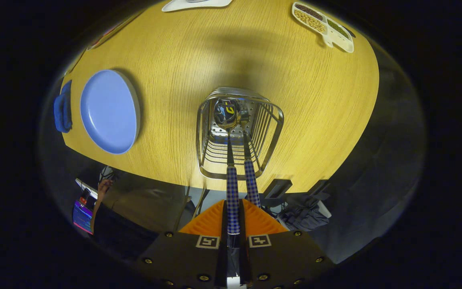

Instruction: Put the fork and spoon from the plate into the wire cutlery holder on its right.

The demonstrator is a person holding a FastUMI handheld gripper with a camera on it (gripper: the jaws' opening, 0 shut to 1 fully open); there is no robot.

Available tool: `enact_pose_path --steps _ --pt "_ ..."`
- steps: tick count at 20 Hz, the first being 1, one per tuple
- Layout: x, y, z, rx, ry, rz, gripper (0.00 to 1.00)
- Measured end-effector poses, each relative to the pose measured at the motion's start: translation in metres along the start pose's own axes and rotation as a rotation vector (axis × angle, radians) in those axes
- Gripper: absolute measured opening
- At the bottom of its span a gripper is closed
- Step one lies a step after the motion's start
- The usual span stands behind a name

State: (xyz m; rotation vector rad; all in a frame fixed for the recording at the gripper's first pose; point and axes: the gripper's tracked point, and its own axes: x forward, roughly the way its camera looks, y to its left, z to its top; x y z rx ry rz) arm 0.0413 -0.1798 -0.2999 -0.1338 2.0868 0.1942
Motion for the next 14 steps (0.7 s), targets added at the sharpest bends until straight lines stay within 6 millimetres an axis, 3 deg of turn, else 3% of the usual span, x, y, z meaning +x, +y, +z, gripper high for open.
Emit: enact_pose_path --steps 4,14 --pt "-0.01 0.001 0.001 0.015 -0.066 0.04 0.12" --pt "-0.066 -0.008 -0.016 0.06 -0.407 0.068 0.14"
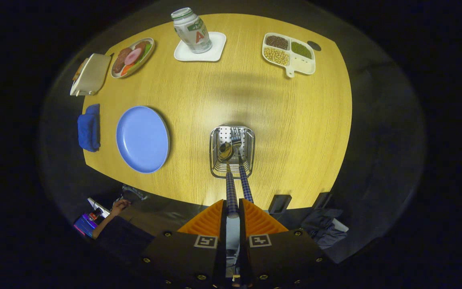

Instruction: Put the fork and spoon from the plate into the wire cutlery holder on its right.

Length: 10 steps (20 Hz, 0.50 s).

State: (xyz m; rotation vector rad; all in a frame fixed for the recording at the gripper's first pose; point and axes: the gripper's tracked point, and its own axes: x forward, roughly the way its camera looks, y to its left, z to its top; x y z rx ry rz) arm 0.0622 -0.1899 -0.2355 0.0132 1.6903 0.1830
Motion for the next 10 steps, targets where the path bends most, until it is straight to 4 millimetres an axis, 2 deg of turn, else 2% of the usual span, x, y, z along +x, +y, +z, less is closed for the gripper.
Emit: enact_pose_path --steps 3,4,7,10 --pt "0.003 -0.004 -0.004 0.019 -0.049 -0.002 0.14" --pt "0.007 -0.006 0.001 0.038 -0.065 0.007 0.19" --pt "0.016 -0.012 0.013 0.088 -0.112 0.017 0.19" --pt "0.008 -0.017 0.032 0.088 -0.229 -0.005 0.19"
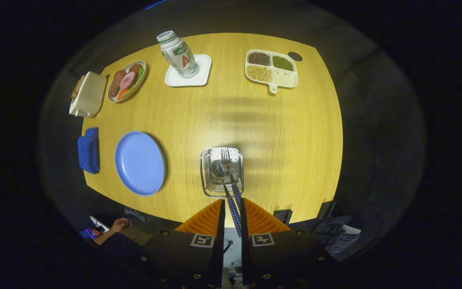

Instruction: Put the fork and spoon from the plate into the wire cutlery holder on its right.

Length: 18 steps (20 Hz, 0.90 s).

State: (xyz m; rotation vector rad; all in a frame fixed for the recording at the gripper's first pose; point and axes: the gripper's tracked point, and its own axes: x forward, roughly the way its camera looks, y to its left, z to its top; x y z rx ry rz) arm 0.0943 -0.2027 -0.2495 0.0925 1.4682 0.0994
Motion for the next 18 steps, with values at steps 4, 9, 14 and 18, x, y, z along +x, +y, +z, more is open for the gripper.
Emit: enact_pose_path --steps 4,9,14,18 --pt "-0.035 0.03 0.027 -0.055 -0.278 -0.005 0.19" --pt "-0.129 0.127 0.048 -0.125 -0.859 0.028 0.19" --pt "-0.201 0.191 0.033 -0.104 -1.303 0.022 0.19" --pt "-0.228 0.24 0.01 -0.13 -1.478 0.003 0.51"
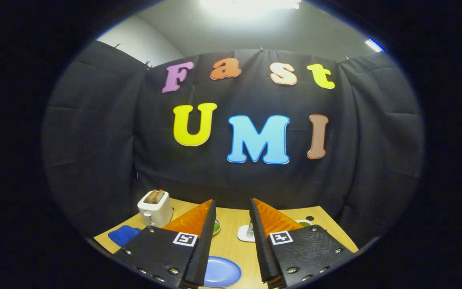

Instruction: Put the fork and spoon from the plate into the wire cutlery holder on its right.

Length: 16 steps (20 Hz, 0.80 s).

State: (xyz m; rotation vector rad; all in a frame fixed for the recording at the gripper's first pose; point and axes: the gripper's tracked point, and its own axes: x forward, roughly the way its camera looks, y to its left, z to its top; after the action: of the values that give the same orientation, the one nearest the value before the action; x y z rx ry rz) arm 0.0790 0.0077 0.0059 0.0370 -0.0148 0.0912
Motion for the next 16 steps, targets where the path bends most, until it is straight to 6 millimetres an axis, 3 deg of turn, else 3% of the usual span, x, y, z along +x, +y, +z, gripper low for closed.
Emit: enact_pose_path --steps 1,2,3,5,7,11,13,16 --pt "-0.002 0.009 0.002 -0.023 -0.021 -0.003 0.53" --pt "-0.004 0.023 0.003 -0.043 -0.043 0.011 0.79" --pt "-0.002 0.028 0.003 -0.081 -0.065 -0.004 0.87" --pt "0.001 0.037 0.005 -0.076 -0.118 -0.014 0.88" --pt "-0.002 0.06 0.0 -0.047 -0.13 0.019 0.88" --pt "-0.002 0.092 -0.045 -0.095 0.016 0.088 0.88" --pt "-0.002 0.114 -0.032 -0.119 -0.007 0.161 0.88" --pt "-0.004 0.128 -0.024 -0.082 -0.049 0.216 0.88"
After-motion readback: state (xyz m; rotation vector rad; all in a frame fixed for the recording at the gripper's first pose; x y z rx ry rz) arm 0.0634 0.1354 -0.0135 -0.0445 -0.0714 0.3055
